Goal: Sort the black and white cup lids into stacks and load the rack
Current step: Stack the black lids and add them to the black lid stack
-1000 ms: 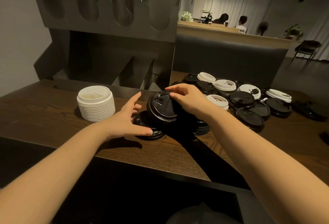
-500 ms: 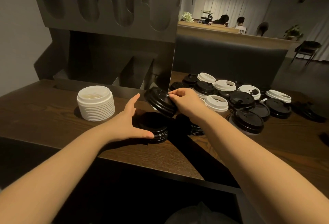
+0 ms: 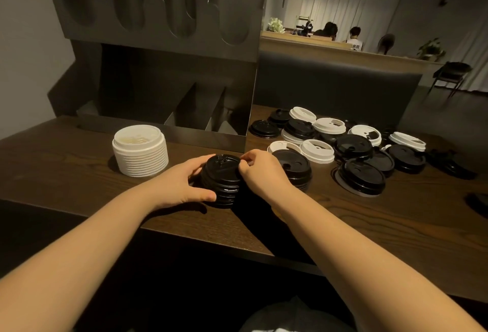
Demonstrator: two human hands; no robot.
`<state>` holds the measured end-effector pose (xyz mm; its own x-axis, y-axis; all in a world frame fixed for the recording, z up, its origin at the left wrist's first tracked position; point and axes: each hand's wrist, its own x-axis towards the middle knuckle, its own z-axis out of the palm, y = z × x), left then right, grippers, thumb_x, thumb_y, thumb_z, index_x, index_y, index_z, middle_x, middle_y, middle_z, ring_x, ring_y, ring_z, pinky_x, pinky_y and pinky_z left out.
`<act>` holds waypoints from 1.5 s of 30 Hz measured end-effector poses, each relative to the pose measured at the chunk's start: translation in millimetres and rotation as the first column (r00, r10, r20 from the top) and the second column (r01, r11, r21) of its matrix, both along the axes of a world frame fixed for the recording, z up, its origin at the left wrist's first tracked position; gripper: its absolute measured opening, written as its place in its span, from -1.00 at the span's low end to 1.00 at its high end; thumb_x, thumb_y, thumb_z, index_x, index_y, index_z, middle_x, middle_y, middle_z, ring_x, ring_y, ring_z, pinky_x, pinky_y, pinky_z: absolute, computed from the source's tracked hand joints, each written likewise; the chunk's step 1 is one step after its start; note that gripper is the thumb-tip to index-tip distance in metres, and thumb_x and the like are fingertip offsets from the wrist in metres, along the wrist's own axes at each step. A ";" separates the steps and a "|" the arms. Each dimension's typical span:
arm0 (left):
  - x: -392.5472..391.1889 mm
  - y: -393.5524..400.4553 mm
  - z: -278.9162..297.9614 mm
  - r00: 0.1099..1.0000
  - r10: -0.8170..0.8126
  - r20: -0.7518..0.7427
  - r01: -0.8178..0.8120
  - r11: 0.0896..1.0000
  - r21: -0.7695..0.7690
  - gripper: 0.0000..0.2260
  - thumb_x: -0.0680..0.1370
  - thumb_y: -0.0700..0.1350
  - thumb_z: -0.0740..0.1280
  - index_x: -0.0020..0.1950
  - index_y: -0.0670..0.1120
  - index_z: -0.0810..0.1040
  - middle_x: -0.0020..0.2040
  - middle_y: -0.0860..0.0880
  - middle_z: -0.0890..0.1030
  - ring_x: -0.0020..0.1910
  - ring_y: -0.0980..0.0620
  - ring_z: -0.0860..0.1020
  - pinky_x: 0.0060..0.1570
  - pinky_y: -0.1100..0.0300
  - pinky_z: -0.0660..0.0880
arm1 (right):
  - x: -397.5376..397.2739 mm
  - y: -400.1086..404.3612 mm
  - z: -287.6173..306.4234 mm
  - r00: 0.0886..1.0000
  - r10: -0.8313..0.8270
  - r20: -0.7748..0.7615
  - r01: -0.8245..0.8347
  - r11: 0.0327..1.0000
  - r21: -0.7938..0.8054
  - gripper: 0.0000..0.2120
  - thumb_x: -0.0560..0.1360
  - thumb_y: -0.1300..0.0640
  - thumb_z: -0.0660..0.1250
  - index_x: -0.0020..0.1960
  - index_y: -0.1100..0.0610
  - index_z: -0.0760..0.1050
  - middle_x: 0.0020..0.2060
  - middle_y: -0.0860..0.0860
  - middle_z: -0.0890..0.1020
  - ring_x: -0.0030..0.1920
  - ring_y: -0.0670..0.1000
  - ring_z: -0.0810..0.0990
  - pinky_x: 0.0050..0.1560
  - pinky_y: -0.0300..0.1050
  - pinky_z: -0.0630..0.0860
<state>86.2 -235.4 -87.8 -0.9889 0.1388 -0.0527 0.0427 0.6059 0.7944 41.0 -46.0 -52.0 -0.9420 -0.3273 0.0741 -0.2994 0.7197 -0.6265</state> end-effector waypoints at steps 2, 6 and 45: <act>0.8 3.7 2.0 1.000 -0.007 -0.009 0.007 1.000 0.013 -0.27 0.34 0.39 0.35 0.43 0.24 0.19 0.40 0.17 0.33 0.42 0.10 0.27 0.35 0.09 0.24 | 1.5 0.6 -0.8 1.000 0.012 -0.014 -0.012 1.000 0.009 -0.70 0.61 0.09 0.17 0.28 0.15 0.48 0.15 0.09 0.60 0.14 0.06 0.55 0.19 -0.01 0.50; -6.9 13.0 -0.7 0.988 0.155 0.024 -0.157 0.984 0.083 -0.43 0.55 0.34 0.00 0.43 0.06 0.38 0.32 0.13 0.46 0.37 0.06 0.37 0.35 0.07 0.26 | 4.4 0.4 -2.1 0.999 0.016 -0.042 -0.016 1.000 0.012 -0.70 0.61 0.07 0.17 0.29 0.13 0.47 0.16 0.07 0.59 0.15 0.04 0.55 0.17 -0.04 0.51; 6.1 37.7 0.2 0.886 0.433 -0.165 -0.363 0.870 0.333 -0.61 0.68 0.08 -0.04 0.45 0.07 0.35 0.44 0.00 0.38 0.43 -0.03 0.31 0.31 0.13 0.19 | 36.5 5.7 -31.3 1.000 -0.010 -0.001 0.009 0.899 -0.437 -0.58 0.66 0.00 0.02 0.47 0.11 0.29 0.41 0.02 0.39 0.42 -0.03 0.32 0.38 -0.18 0.19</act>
<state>92.3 -197.7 -87.6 -0.9421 -0.2948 0.1601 0.0462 0.3586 0.9323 77.5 -40.3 -83.2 -0.9444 -0.2523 0.2108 -0.2965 0.3764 -0.8777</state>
